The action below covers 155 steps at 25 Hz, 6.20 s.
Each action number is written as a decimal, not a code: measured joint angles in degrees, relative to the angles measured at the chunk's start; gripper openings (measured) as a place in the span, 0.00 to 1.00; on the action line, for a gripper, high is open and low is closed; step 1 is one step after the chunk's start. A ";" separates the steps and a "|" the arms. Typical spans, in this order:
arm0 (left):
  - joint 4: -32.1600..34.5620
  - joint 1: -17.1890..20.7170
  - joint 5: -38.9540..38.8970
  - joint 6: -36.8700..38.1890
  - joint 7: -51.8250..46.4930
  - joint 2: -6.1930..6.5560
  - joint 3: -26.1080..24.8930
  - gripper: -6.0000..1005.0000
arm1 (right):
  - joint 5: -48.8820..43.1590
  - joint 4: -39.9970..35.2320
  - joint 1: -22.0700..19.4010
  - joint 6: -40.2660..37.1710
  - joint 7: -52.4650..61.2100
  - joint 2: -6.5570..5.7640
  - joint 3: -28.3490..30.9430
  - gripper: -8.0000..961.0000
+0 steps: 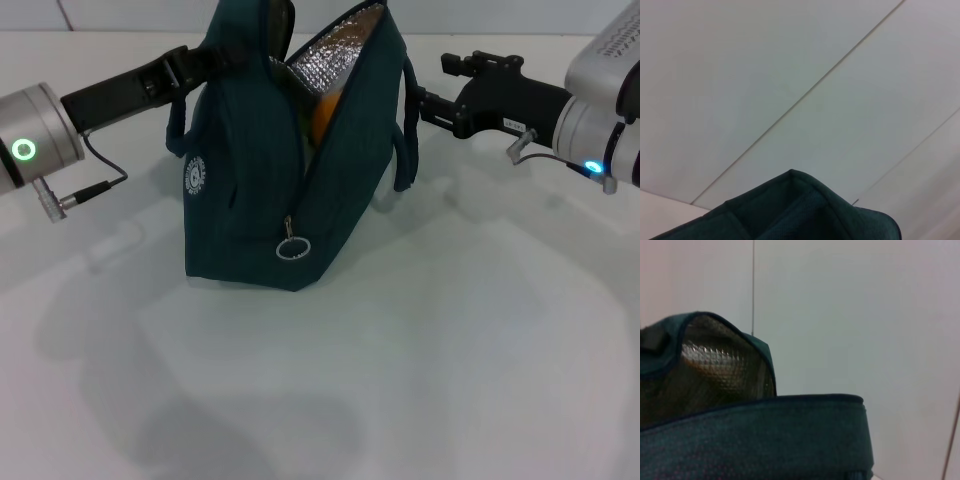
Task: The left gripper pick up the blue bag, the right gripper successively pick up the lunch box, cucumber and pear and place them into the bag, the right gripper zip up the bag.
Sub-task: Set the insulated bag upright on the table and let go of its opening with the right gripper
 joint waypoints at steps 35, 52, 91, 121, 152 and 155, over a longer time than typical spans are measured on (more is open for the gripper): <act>0.00 0.54 0.08 0.40 0.10 -0.03 0.00 0.07 | 5.50 -6.42 -1.88 2.98 -7.28 0.01 -5.17 0.04; -1.41 1.40 -1.57 8.01 0.53 -0.55 1.60 0.07 | 6.02 -32.70 -22.18 -0.28 -10.06 -1.05 -3.81 0.03; -7.38 5.81 -16.71 15.86 13.33 -0.73 11.21 0.07 | -10.19 -39.43 -34.25 -20.22 9.46 -1.93 11.01 0.02; -17.81 0.31 -20.12 12.39 16.33 -1.26 16.50 0.07 | -16.66 -35.05 -28.16 -18.55 11.97 -1.60 10.97 0.02; -21.18 0.73 -24.34 5.20 19.08 -0.88 18.76 0.07 | -16.76 -25.91 -21.62 -16.47 11.40 -1.41 10.96 0.21; -21.35 0.87 -24.44 5.06 19.09 -0.84 18.74 0.07 | -16.76 -25.88 -21.98 -16.79 11.49 -1.49 10.96 0.32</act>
